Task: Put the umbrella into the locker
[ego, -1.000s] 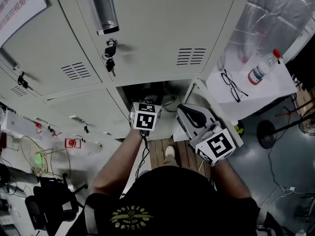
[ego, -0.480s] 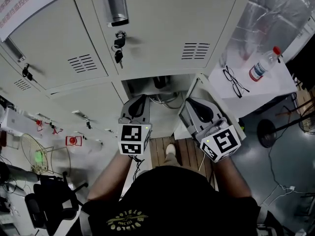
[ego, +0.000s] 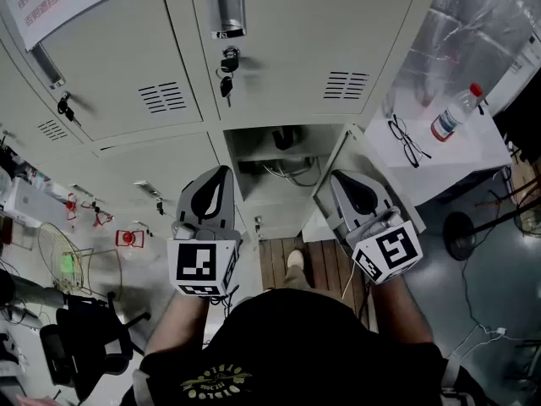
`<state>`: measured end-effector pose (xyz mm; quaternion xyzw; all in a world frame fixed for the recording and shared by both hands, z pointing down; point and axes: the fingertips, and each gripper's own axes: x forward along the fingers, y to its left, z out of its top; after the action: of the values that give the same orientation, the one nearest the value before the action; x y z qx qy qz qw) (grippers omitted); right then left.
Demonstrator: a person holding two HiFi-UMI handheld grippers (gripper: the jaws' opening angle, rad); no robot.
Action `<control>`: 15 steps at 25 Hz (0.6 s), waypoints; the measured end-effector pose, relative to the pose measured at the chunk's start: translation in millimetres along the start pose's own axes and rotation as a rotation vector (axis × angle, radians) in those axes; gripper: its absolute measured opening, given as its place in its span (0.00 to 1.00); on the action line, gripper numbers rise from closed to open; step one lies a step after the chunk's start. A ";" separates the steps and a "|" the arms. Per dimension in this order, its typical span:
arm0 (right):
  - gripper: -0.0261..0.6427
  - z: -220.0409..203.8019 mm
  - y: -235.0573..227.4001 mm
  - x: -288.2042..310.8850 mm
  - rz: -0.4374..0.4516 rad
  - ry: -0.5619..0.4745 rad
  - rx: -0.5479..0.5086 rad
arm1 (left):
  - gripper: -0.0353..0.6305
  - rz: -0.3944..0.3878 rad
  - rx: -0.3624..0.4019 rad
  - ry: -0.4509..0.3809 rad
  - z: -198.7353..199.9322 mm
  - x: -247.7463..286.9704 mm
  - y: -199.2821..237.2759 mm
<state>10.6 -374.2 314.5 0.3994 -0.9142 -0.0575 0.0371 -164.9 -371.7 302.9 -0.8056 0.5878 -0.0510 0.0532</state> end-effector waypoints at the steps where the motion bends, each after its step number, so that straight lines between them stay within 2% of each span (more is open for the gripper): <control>1: 0.08 2.0 1.6 -2.3 -0.002 -0.002 -0.008 | 0.09 0.003 -0.002 0.000 0.7 -5.4 1.1; 7: 0.08 9.1 9.7 -13.4 -0.020 -0.016 -0.019 | 0.09 0.019 -0.015 0.008 -1.8 -30.6 5.1; 11: 0.08 10.6 19.1 -18.7 -0.021 -0.019 -0.026 | 0.09 0.029 0.004 0.000 -0.4 -43.4 5.5; 15: 0.08 13.2 27.5 -24.8 -0.017 -0.018 -0.038 | 0.09 0.014 -0.007 0.008 -4.4 -50.5 -1.6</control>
<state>5.9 -336.4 304.5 0.4057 -0.9099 -0.0789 0.0360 -179.4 -323.2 306.5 -0.8015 0.5937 -0.0517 0.0484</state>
